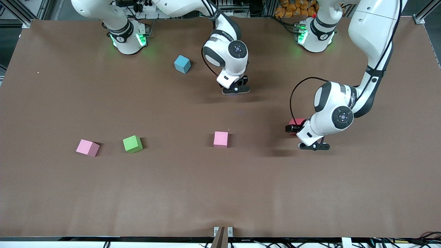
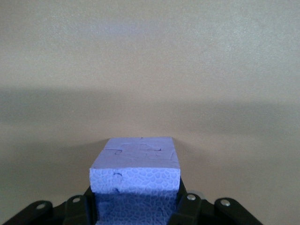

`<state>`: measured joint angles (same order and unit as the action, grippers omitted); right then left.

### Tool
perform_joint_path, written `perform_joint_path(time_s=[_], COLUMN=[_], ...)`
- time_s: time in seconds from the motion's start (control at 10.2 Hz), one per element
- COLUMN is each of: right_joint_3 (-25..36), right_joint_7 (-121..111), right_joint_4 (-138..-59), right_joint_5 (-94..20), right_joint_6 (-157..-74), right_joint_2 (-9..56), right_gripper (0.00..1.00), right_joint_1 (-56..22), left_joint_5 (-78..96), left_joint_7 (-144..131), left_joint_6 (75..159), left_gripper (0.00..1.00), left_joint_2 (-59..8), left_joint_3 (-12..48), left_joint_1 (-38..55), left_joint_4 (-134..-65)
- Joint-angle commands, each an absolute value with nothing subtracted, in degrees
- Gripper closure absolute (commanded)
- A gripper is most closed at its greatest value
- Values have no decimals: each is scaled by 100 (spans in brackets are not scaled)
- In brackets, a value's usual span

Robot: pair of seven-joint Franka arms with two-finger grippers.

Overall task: Arrange blocks into number 1
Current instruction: 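Reach and grasp the magenta block with the left gripper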

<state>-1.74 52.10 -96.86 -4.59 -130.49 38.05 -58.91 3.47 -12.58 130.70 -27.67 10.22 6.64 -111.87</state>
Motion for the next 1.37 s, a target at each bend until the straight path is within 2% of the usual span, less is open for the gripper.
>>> perform_joint_path(time_s=[0.0,0.49,0.69,0.78,0.88,1.08,1.27], right_joint_3=[-132,-132,-132,-132,-132,-132,-114], right_joint_7=[5379,5440,5440,5440,5440,5449,5441], right_joint_4=[-9765,-9826,-9826,-9817,-9817,-9809,-9800], right_joint_5=[-439,-439,-439,-439,-439,-439,-439], right_joint_6=[-13105,-13105,-13096,-13061,-13043,-13043,-13034], right_joint_2=[3753,3709,3700,3700,3700,3683,3517], right_gripper=[100,100,100,88,3,0,0], right_joint_1=[-6003,-6073,-6073,-6073,-6065,-6064,-6038], left_joint_5=[193,193,176,176,176,176,176], left_joint_7=[-1511,-1828,-1828,-1819,-1802,-1793,-1819], left_joint_6=[13175,13157,13087,13035,13008,13008,12816], left_gripper=[0,0,17,27,34,39,39], left_joint_2=[-2821,-2848,-2848,-2839,-2839,-2804,-2638], left_joint_3=[1046,1046,1046,1046,1046,1046,1072], left_joint_1=[659,685,712,729,729,738,738], left_joint_4=[-11206,-11381,-11417,-11417,-11417,-11408,-11408])
